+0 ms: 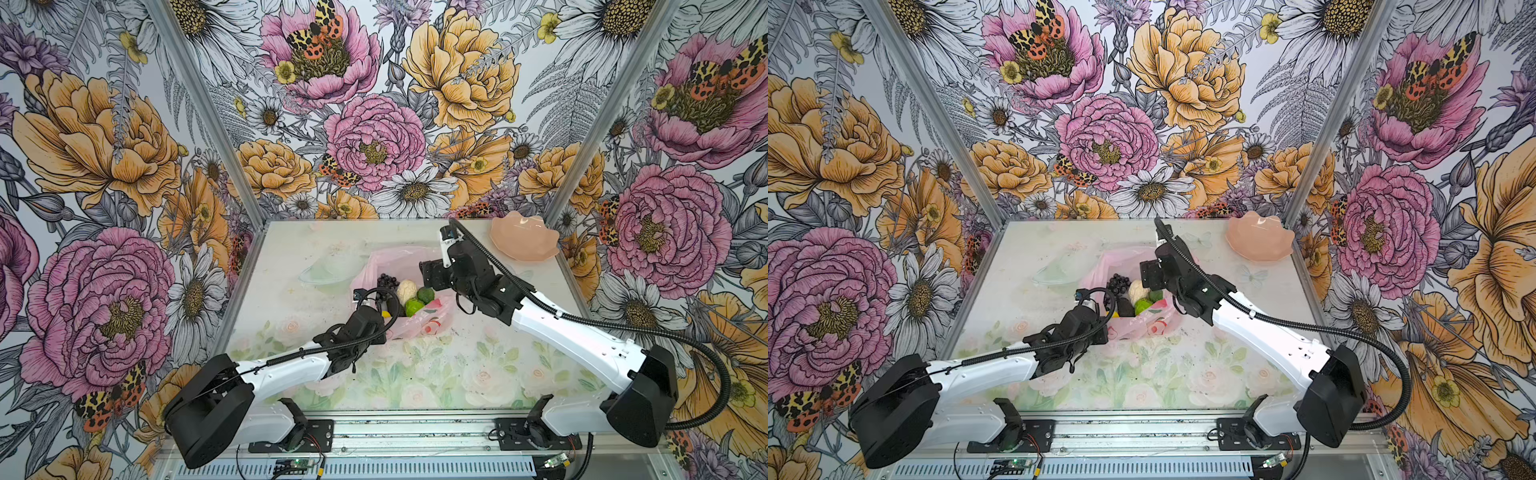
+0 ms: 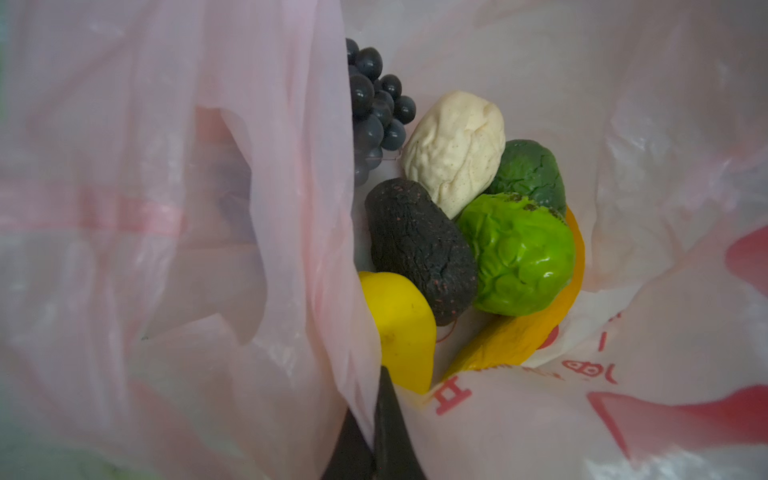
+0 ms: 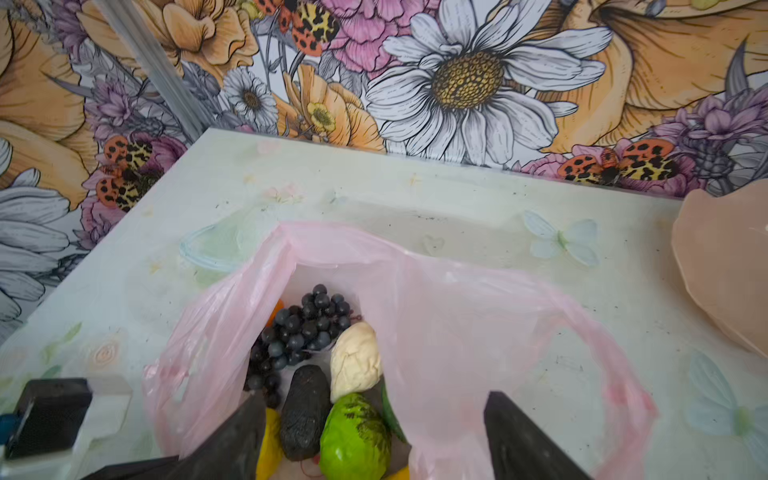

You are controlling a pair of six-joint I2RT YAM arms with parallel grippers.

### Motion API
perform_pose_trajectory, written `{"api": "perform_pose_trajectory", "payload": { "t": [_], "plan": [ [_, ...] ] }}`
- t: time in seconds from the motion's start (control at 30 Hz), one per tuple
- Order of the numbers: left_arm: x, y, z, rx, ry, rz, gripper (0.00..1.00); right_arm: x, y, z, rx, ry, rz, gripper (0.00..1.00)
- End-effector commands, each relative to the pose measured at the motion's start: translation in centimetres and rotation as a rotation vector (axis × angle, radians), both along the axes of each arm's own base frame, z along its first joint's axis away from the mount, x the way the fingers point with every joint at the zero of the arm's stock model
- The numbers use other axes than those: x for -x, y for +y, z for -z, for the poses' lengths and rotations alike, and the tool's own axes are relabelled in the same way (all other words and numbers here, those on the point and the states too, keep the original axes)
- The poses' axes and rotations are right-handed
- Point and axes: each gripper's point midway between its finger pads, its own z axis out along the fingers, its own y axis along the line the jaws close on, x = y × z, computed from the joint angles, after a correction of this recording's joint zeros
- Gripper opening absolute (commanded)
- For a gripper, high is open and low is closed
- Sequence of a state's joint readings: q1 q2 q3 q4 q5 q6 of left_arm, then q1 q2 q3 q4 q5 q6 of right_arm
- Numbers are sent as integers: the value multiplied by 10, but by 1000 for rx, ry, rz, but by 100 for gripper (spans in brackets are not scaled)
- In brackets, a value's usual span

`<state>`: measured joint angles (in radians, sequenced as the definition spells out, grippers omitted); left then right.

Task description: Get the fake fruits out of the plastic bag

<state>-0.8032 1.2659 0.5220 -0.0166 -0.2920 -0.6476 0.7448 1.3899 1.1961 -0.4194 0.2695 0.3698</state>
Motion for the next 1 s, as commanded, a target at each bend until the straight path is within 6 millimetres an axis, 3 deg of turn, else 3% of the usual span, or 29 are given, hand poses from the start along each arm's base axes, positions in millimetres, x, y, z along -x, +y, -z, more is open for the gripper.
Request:
{"api": "perform_pose_trajectory", "payload": {
  "t": [0.0,0.2,0.3,0.37,0.47,0.5,0.57,0.63,0.7,0.8,0.97],
  "plan": [
    [-4,-2,-9,9,-39,-12,0,1,-17,54,133,99,91,84],
    [1,-2,-7,9,-40,-8,0,-21,-29,94,283,121,184,90],
    [4,1,-4,11,-45,-14,0,-40,-32,113,288,169,202,85],
    [6,4,-3,20,-50,-26,0,-51,-30,124,254,205,180,74],
    [8,9,1,34,-49,-41,0,-60,-10,128,77,248,70,55],
    [9,10,2,35,-46,-44,0,-62,-6,126,-9,262,42,42],
    [10,12,6,25,-34,-49,1,-68,-3,113,-202,265,10,20],
    [12,16,10,8,-17,-65,4,-72,-10,94,-387,241,-4,7],
    [14,21,13,-1,-8,-74,16,-76,-23,76,-562,219,2,0],
    [18,34,8,-42,-9,-94,49,-74,-35,71,-663,220,6,0],
    [17,76,-34,-143,-42,-216,78,-60,-38,77,-644,227,-16,0]
  ]
}}
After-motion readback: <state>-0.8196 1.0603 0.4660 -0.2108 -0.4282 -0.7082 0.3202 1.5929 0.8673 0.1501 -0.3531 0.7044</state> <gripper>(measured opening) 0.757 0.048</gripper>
